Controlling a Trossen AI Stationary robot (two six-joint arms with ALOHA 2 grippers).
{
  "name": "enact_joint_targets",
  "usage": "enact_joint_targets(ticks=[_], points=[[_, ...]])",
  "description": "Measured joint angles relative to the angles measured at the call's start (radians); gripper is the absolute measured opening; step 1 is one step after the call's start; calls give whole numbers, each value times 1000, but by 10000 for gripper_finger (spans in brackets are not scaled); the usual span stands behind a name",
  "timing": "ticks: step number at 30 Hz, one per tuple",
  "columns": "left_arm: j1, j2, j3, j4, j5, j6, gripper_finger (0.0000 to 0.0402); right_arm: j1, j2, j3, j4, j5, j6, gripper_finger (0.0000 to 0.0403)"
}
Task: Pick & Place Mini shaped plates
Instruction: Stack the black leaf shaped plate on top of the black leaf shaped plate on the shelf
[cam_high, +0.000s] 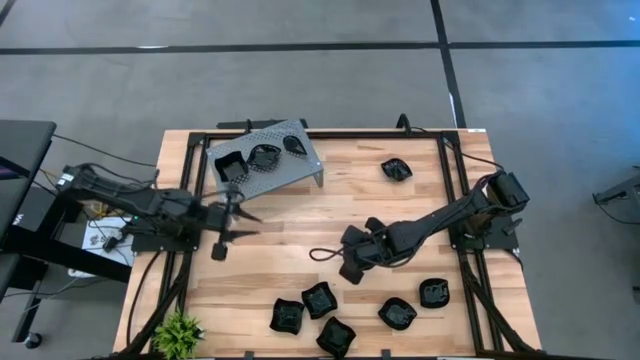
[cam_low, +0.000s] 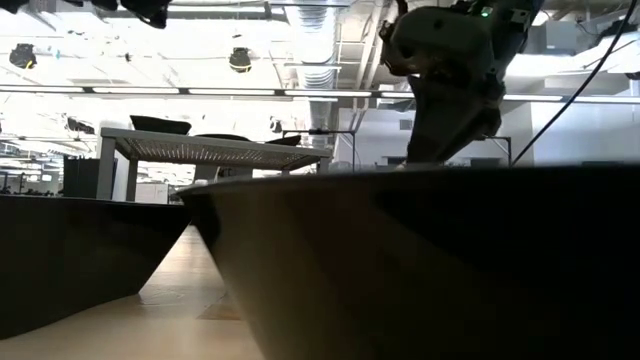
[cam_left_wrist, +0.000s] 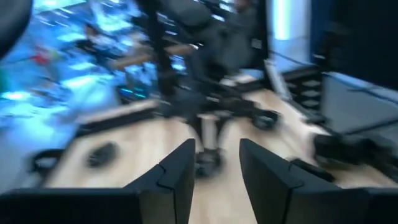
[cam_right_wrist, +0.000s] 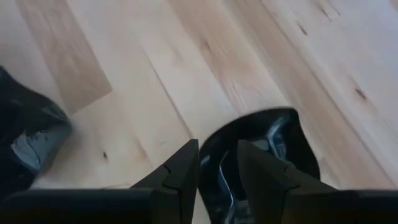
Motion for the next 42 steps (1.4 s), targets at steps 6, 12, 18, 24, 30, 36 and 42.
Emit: enact_joint_targets(ticks=[6,12,18,24,30,36,42], points=[[0,-62,0,0,-86,12,127,-2,18,-1,39,2,-19,107],[0,-27,0,-2,-86,12,127,5,67,2,58,1,-9,107],[2,29,1,3,-85,11,127,10,129,0,43,-30,37,107],[3,65,0,0,-86,11,127,10,143,1,55,-54,69,107],[3,71,0,0,-86,11,127,10,115,2,57,-62,63,107],[3,71,0,3,-86,11,127,24,90,2,82,-61,32,107],[3,71,0,4,-86,8,127,38,153,2,101,-103,18,107]])
